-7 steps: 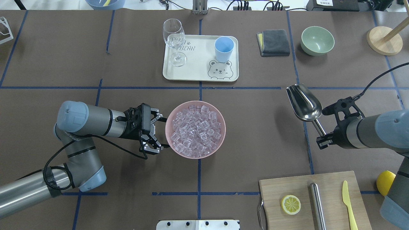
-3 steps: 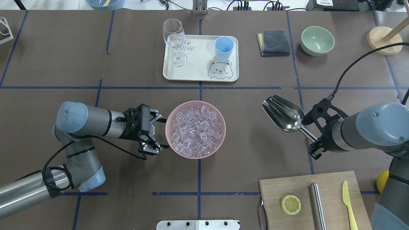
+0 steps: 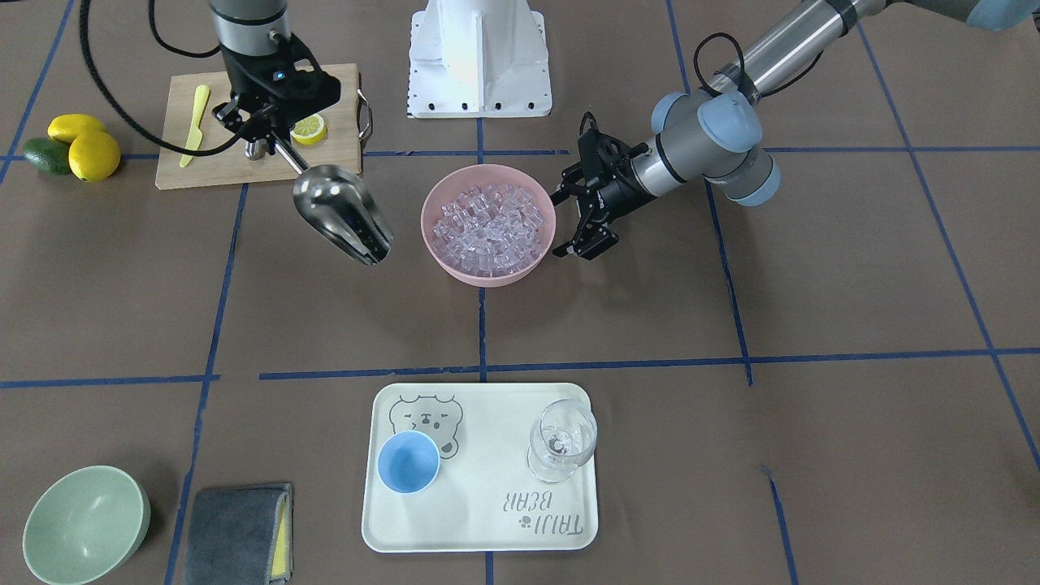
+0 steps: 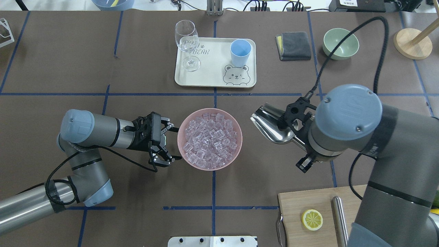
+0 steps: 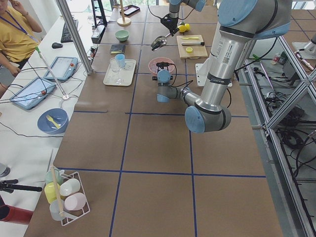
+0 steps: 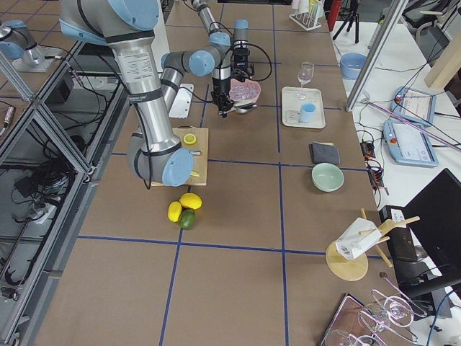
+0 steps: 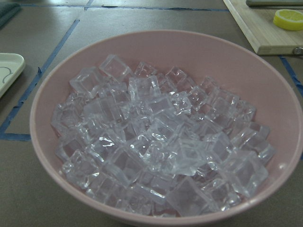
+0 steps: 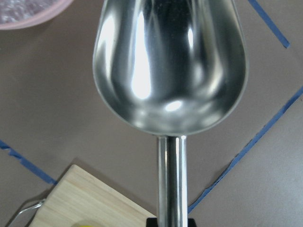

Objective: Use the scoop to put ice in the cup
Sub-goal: 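Lift the scoop with the right gripper and carry it over the pink bowl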

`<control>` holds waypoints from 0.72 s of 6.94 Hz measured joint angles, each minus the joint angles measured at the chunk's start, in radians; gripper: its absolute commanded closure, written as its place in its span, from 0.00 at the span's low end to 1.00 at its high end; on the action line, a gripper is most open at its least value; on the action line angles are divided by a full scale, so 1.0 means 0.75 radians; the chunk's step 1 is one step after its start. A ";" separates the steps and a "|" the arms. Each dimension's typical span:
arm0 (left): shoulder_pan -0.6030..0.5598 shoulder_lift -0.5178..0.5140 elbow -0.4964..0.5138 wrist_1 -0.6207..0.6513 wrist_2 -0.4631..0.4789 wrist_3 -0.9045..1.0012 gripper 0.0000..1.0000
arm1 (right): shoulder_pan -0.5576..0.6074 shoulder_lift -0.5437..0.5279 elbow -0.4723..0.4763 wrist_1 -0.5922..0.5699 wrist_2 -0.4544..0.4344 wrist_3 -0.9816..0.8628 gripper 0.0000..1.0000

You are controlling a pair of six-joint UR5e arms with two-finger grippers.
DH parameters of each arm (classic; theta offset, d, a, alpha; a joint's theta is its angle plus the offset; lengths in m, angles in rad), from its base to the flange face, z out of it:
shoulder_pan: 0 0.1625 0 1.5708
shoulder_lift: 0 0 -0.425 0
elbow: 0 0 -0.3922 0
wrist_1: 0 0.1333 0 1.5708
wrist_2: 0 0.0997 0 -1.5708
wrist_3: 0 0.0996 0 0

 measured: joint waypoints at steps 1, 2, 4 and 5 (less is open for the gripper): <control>0.001 -0.001 0.000 -0.001 0.000 -0.001 0.00 | -0.014 0.128 -0.008 -0.157 -0.003 -0.067 1.00; 0.001 -0.001 0.000 -0.001 0.001 -0.001 0.00 | -0.022 0.220 -0.034 -0.271 -0.007 -0.169 1.00; 0.002 -0.003 0.000 -0.002 0.001 -0.002 0.00 | -0.032 0.375 -0.146 -0.468 -0.050 -0.367 1.00; 0.002 -0.004 0.000 -0.002 0.001 -0.003 0.00 | -0.040 0.415 -0.188 -0.530 -0.069 -0.417 1.00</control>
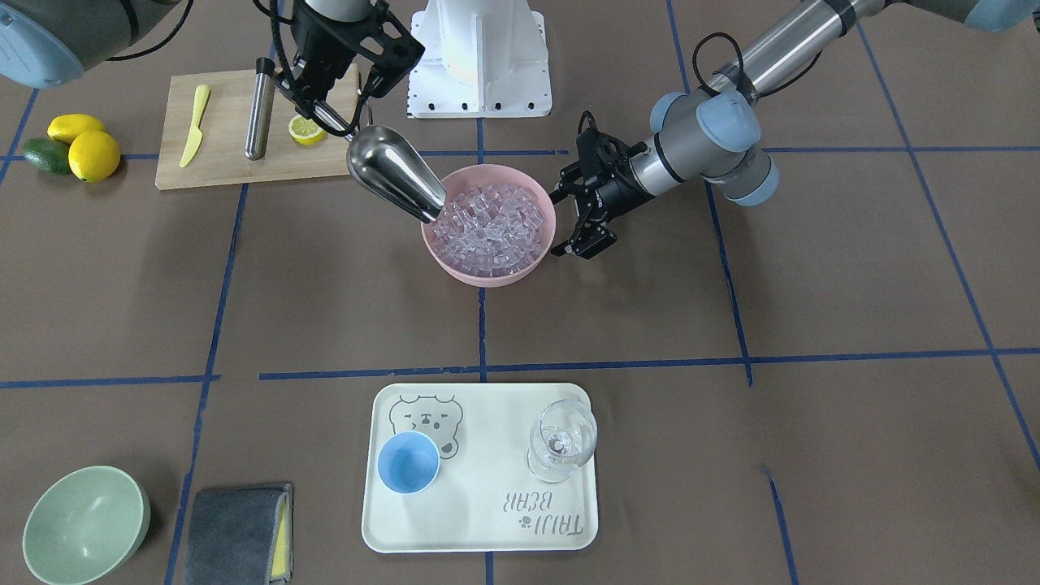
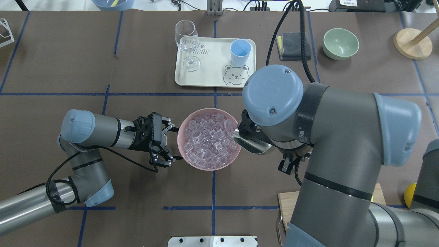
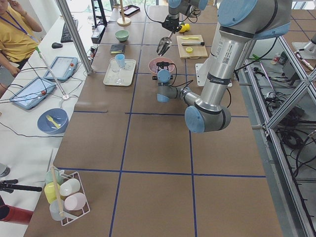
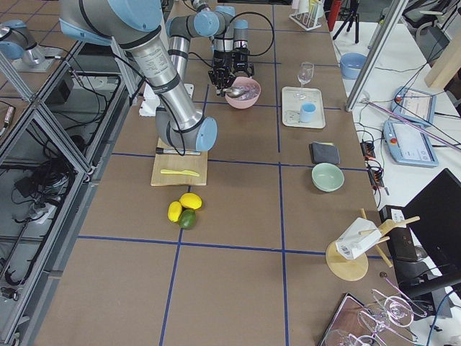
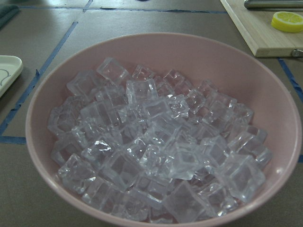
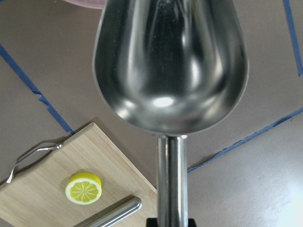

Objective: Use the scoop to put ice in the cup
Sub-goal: 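Lift the scoop with the right gripper and carry it over the pink bowl, then dig the scoop into the ice with the right gripper while the left holds the bowl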

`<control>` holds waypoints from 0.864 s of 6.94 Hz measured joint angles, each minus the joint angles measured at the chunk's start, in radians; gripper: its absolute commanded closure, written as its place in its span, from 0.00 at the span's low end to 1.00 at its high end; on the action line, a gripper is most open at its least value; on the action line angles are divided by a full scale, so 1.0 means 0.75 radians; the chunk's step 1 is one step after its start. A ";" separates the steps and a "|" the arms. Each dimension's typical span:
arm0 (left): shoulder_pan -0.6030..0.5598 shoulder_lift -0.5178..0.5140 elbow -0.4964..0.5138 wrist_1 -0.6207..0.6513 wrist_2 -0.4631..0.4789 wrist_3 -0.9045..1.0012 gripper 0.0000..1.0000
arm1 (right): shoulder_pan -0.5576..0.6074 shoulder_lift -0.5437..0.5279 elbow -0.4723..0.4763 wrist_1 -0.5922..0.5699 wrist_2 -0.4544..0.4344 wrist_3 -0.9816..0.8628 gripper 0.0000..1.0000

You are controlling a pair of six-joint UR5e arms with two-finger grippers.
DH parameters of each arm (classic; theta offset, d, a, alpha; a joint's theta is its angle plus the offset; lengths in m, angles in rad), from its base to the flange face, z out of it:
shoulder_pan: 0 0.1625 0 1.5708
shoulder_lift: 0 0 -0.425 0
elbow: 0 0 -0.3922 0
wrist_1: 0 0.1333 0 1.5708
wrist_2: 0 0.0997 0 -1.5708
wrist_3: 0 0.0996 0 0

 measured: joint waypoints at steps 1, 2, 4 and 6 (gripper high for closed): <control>0.001 0.000 0.000 0.000 0.000 -0.003 0.00 | -0.010 0.048 -0.053 -0.052 -0.008 -0.023 1.00; 0.001 -0.001 0.000 0.000 0.000 -0.004 0.00 | -0.020 0.102 -0.115 -0.092 -0.011 -0.032 1.00; 0.001 -0.001 0.000 -0.001 0.000 -0.005 0.00 | -0.032 0.200 -0.256 -0.131 -0.011 -0.035 1.00; 0.001 -0.002 0.000 -0.001 0.000 -0.005 0.00 | -0.038 0.288 -0.389 -0.175 -0.012 -0.036 1.00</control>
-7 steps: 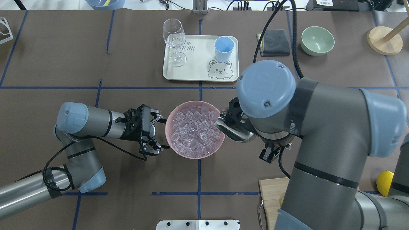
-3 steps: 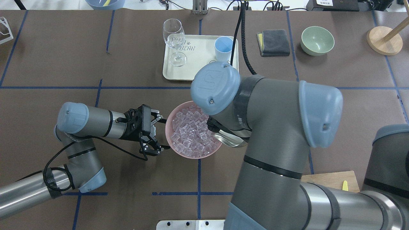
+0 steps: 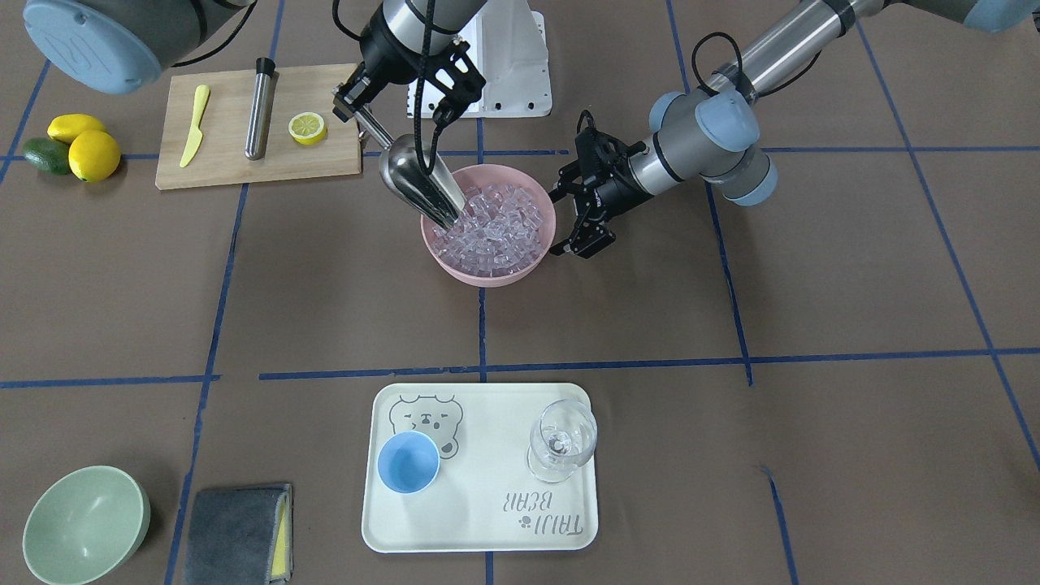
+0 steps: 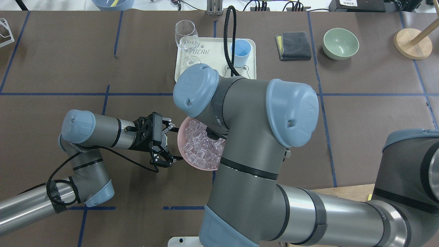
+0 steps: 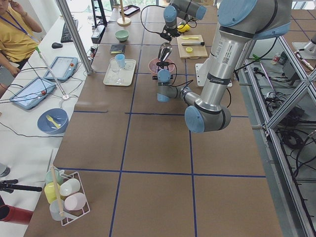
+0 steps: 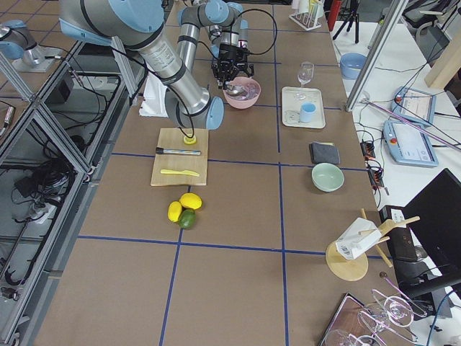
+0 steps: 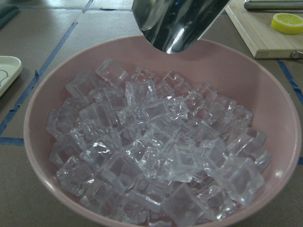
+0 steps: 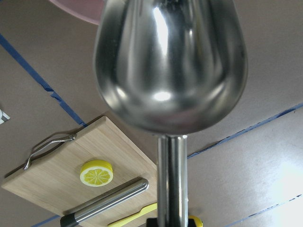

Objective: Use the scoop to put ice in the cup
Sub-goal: 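Dig the scoop into the ice with the right gripper while the left holds the bowl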

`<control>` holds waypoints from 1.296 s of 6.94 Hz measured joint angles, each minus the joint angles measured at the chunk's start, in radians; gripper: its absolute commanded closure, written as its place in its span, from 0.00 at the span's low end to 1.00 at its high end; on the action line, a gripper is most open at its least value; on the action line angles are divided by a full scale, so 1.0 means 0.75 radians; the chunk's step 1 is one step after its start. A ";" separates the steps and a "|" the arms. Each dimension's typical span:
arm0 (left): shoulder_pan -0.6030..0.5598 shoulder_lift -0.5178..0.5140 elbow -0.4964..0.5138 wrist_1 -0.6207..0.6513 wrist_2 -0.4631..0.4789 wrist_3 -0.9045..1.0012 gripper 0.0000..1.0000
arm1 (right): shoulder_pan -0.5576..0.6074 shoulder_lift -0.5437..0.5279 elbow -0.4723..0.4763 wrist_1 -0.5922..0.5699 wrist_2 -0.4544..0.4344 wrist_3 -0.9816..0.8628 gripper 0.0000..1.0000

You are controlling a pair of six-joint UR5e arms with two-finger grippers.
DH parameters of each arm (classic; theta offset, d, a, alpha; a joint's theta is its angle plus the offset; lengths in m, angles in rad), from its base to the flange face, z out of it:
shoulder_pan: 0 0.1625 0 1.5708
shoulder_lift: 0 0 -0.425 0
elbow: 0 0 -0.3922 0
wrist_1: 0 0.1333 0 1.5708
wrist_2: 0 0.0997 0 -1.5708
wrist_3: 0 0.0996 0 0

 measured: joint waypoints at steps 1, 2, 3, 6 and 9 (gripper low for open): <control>0.000 -0.001 0.000 0.001 0.000 0.000 0.00 | -0.007 0.024 -0.045 -0.020 0.000 0.000 1.00; 0.000 -0.003 0.000 0.001 0.000 -0.001 0.00 | -0.014 0.044 -0.097 -0.032 -0.001 0.000 1.00; 0.001 -0.003 0.000 0.001 0.000 -0.001 0.00 | -0.019 0.072 -0.164 -0.035 -0.003 0.000 1.00; 0.002 -0.006 -0.001 0.001 0.000 -0.003 0.00 | -0.026 0.128 -0.345 0.069 -0.020 0.003 1.00; 0.002 -0.007 -0.001 0.001 0.000 -0.004 0.00 | -0.029 0.128 -0.387 0.149 -0.040 0.007 1.00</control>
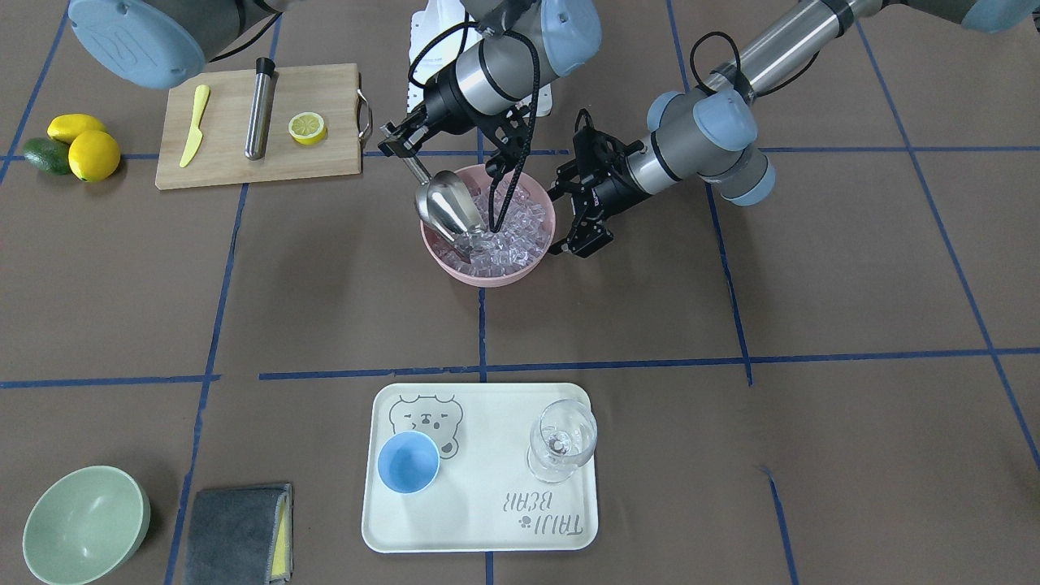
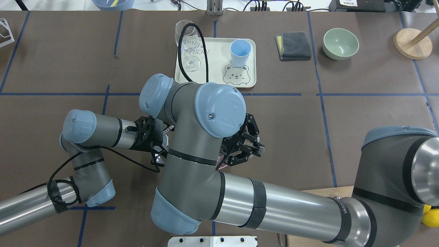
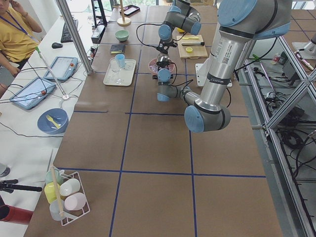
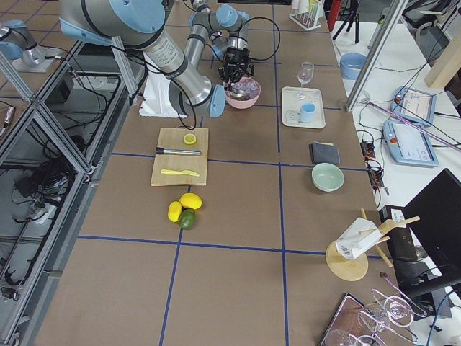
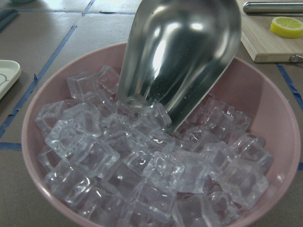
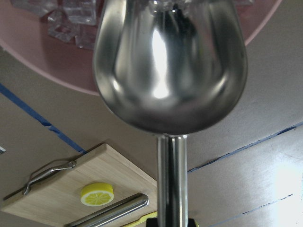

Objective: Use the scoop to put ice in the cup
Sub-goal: 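Dig the scoop into the ice with the right gripper while the left holds the bowl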

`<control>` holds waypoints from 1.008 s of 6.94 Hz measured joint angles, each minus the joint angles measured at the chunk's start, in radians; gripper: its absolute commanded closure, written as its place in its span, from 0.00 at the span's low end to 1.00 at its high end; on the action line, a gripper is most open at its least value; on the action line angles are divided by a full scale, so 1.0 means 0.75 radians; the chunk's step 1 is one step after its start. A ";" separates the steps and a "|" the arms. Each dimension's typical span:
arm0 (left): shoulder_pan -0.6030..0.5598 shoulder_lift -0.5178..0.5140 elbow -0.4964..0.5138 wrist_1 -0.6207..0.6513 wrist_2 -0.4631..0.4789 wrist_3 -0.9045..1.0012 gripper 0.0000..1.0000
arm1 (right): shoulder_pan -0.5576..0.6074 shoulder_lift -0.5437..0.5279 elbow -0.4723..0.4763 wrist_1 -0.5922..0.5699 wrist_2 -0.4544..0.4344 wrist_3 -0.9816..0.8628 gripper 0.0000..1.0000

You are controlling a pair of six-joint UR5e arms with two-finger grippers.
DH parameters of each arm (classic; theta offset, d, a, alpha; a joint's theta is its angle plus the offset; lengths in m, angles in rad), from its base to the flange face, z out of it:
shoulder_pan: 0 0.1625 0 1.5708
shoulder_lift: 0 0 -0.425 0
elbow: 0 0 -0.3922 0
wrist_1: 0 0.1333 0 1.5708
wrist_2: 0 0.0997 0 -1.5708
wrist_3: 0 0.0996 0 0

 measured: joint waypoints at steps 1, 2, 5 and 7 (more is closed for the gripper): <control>0.000 -0.001 0.000 0.000 0.000 0.000 0.00 | -0.003 -0.012 0.002 0.041 -0.013 0.004 1.00; 0.000 -0.001 -0.001 0.000 0.000 0.000 0.00 | -0.008 -0.029 0.006 0.088 -0.033 0.010 1.00; 0.000 -0.002 -0.001 0.000 0.002 0.000 0.00 | -0.020 -0.095 0.081 0.162 -0.052 0.017 1.00; 0.001 -0.003 -0.001 0.000 0.002 0.000 0.00 | -0.032 -0.212 0.235 0.213 -0.063 0.018 1.00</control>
